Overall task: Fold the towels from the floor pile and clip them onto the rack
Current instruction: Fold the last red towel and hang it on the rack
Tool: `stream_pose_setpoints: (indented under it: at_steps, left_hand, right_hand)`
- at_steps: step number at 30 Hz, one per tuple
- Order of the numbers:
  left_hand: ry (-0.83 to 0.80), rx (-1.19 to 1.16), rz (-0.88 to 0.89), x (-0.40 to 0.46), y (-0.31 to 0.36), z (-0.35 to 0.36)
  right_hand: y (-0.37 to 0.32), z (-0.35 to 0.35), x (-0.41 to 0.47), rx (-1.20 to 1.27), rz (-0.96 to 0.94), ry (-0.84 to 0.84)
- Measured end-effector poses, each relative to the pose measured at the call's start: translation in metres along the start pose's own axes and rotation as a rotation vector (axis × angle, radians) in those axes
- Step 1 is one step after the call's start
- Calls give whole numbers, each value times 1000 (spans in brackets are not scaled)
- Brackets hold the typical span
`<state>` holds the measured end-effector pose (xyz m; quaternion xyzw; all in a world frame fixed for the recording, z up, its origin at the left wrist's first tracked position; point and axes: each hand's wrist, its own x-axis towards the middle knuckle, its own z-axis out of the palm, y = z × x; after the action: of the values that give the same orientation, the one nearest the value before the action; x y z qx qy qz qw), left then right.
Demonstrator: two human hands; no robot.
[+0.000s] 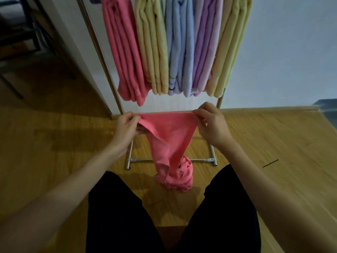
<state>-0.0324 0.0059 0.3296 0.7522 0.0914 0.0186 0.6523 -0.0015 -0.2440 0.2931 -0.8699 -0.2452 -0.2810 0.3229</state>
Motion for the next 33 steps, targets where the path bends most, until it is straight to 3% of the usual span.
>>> stream_pose_setpoints:
  at_steps: [5, 9, 15, 25, 33]
  left_hand:
    - [60, 17, 26, -10, 13, -4]
    - [41, 49, 12, -18, 19, -11]
    - [42, 127, 45, -33, 23, -19]
    - [128, 133, 33, -41, 29, -25]
    - [133, 93, 36, -38, 35, -15]
  right_hand:
    - [-10, 14, -28, -234, -318, -68]
    - [-10, 26, -38, -237, -485, -247]
    - [-25, 36, -29, -233, -284, -313]
    - [-61, 56, -43, 220, -64, -531]
    - [-70, 41, -34, 274, -59, -615]
